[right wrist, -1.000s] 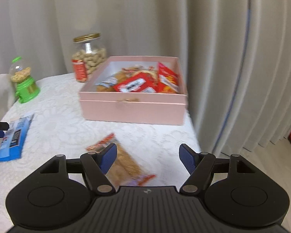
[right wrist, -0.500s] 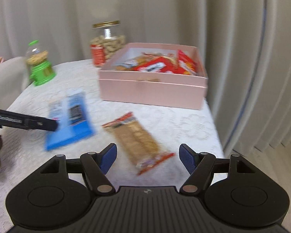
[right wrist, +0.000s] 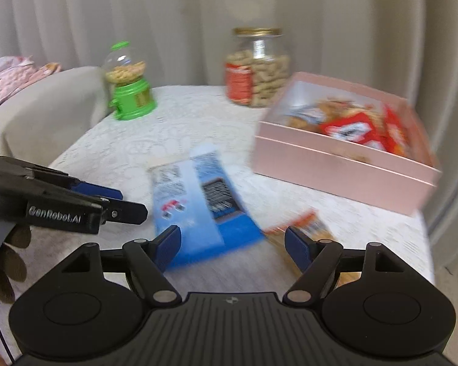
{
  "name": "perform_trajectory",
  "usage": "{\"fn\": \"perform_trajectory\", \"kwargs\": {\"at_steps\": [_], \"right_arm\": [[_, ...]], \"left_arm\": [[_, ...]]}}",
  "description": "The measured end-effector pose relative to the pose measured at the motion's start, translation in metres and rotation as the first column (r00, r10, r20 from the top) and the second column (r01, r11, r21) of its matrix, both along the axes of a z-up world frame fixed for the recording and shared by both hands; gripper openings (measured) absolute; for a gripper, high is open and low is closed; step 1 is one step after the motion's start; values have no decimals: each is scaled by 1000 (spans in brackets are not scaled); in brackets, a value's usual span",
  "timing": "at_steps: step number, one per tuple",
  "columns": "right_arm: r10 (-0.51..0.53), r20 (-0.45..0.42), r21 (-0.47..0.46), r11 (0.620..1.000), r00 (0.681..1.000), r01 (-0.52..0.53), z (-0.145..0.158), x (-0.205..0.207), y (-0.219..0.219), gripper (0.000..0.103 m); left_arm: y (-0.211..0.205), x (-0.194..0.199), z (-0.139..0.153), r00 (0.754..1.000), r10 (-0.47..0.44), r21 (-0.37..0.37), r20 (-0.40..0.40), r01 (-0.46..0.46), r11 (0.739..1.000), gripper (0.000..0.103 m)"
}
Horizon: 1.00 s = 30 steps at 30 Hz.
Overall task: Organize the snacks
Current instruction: 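Grasp the blue snack bag with the right gripper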
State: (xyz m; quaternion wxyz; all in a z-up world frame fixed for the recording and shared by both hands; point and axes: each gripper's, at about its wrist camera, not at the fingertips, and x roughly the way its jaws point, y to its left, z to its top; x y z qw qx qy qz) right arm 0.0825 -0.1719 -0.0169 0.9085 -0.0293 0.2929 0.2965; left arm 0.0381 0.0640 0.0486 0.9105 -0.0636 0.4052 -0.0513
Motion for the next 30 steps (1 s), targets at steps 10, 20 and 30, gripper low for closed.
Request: {"fn": "perform_trajectory", "kwargs": {"at_steps": [10,20,30], "right_arm": [[42,-6,-46,998,999,-42,-6,47,66,88],[108,-34,-136,984,994,-112,-2,40,95,84],[-55,224,-158,983,973,92,38,-25,-8,80]], "left_arm": [[29,-15,3,999,42,-4,19,-41,999,51],[50,-27,3,991,127,-113,37,-122,986,51],[28,-30,-9,999,48,-184,-24,-51,982,51]]}}
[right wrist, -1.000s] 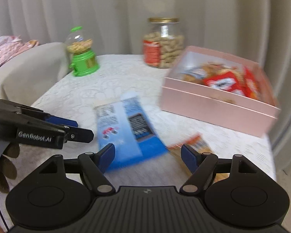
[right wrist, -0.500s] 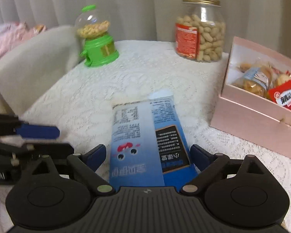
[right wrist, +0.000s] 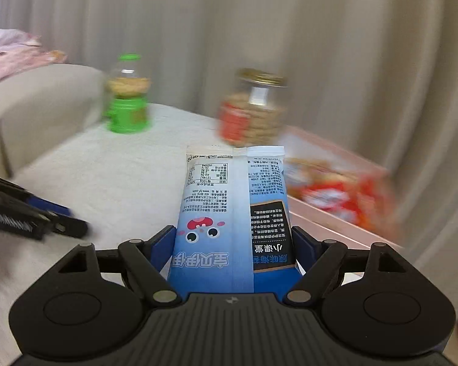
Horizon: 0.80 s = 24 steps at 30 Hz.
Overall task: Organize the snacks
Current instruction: 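Grasp the blue snack bag with the right gripper, then grasp the wrapped biscuit bar with the left gripper while the right gripper holds the blue bag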
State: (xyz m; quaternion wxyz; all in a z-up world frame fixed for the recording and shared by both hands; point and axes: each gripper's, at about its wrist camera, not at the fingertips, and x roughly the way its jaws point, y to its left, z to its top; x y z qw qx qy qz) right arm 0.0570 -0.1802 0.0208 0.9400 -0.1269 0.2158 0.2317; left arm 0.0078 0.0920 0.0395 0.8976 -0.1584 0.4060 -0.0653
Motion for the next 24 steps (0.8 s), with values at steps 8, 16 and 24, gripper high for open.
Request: {"fn": "perform_trajectory", "kwargs": {"at_steps": [8,16,24], "right_arm": [[-261,-96,-31,965,961,259,-38,-2,-100,81],[-194,-205,61,976,959,210,-63,16,-83,80],[-85,-173,101,989,981,104,-65,-25,-32,82]], "left_arm": [[-48,6,-3,991,-128,-1,-22,128,992,51],[-52,6,0,993,-116,18,-35,117,993,51],[-61,17,11,993,-120,43,13,120,992,51]]}}
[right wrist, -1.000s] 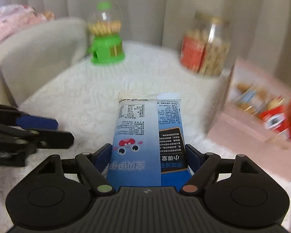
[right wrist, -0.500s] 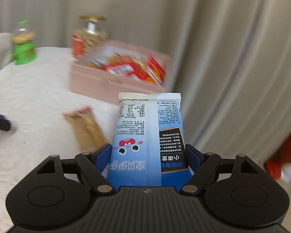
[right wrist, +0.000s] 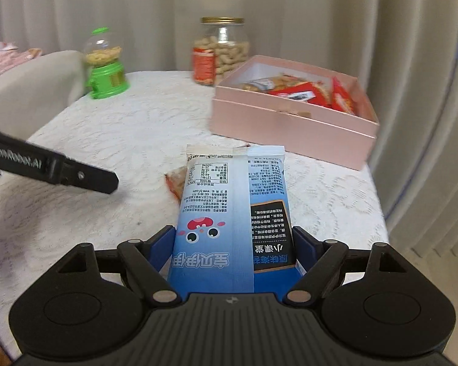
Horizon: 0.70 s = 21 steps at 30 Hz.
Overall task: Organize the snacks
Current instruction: 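Grasp the wrapped biscuit bar with the left gripper while the right gripper holds the blue bag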
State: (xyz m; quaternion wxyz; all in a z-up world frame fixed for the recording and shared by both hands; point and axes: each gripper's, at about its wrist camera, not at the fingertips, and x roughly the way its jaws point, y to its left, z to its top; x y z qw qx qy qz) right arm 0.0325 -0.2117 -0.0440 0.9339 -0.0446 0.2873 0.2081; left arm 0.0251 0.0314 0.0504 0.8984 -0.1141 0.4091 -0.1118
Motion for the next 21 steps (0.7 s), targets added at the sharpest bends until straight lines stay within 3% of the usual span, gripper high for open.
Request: {"fn": "perform_trajectory", "kwargs": {"at_steps": [5,8,11,16,21], "right_arm": [[-194,2,17,981,981,194,-13,2,-24,86],[-201,-56,79,975,978,205,-26,9,-43,90],[-197,-44,109,974,979,201,-28,8,-48,90],[-192,-30,82,978,981,194,-31,8,-42,94],[-185,-30,94,978,982,187,-31,7,-44,95]], "left_arm": [[-39,23,4,988,-146,118,57,138,983,51],[-69,39,0,966,-253,196,50,239,951,52],[-89,52,-9,959,-281,268,38,261,927,53],[-102,66,-18,958,-286,264,13,273,925,49],[-84,52,-15,971,-239,214,18,230,949,45]]}}
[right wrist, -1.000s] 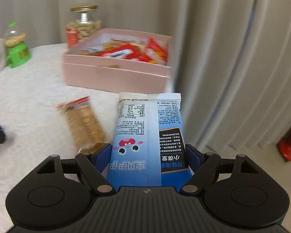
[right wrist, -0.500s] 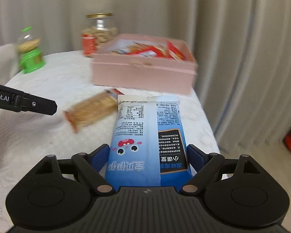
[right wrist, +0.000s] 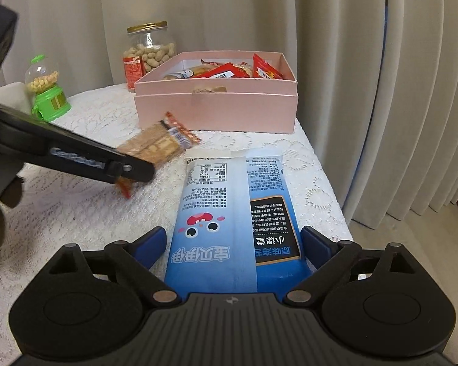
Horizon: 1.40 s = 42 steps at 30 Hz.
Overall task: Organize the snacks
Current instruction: 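Grasp the wrapped biscuit bar with the left gripper while the right gripper holds the blue bag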
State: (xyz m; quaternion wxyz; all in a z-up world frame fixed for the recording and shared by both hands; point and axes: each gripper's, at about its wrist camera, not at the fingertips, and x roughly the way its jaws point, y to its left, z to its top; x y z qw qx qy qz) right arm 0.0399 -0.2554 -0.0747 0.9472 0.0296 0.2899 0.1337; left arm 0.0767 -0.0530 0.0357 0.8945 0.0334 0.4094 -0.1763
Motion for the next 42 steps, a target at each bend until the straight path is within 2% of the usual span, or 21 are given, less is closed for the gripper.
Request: {"fn": "perform_trajectory", "kwargs": {"at_steps": [1,2,8,10,13,15,23,29,33,35,37,38,42], "right_arm": [[0,0,-5,1000,1000,0,0,0,1,95],[0,-1,-8,1000,1000,0,0,0,1,95],[1,-2,-15,1000,1000,-1,0,-1,3,96],[2,-3,-17,1000,1000,-2,0,-1,4,96],[2,-4,-20,1000,1000,-2,1,-1,4,96],[3,-4,-23,1000,1000,-3,1,0,5,97],[7,-11,-23,1000,1000,-8,1,0,5,98],[10,-12,-25,1000,1000,-10,1,0,6,99],[10,-12,-25,1000,1000,-11,1,0,5,99],[11,-12,-25,1000,1000,-11,1,0,5,99],[10,-14,-24,1000,1000,-11,2,0,5,99],[12,-14,-22,1000,1000,-12,2,0,5,99],[22,-15,-13,1000,1000,-22,1,1,3,100]], "left_arm": [[5,-7,2,1000,10,-9,2,-10,1000,39],[10,-13,4,1000,17,-13,3,-17,1000,38],[33,-56,9,997,73,10,-33,-73,997,38],[36,-62,11,996,87,-3,-33,-88,996,38],[34,-55,10,995,92,-4,-25,-92,996,39],[30,-43,4,996,92,5,-18,-92,996,44],[22,-9,-5,994,104,2,-15,-104,995,43],[28,10,-7,991,133,-60,-32,-134,989,43],[34,20,-8,993,109,-102,-52,-113,988,43],[38,17,-5,993,95,-116,-68,-103,988,42],[42,1,3,995,88,-142,-41,-93,986,41],[41,-9,7,997,74,-128,-16,-75,989,41],[31,-49,15,998,50,41,30,-52,998,42]]}}
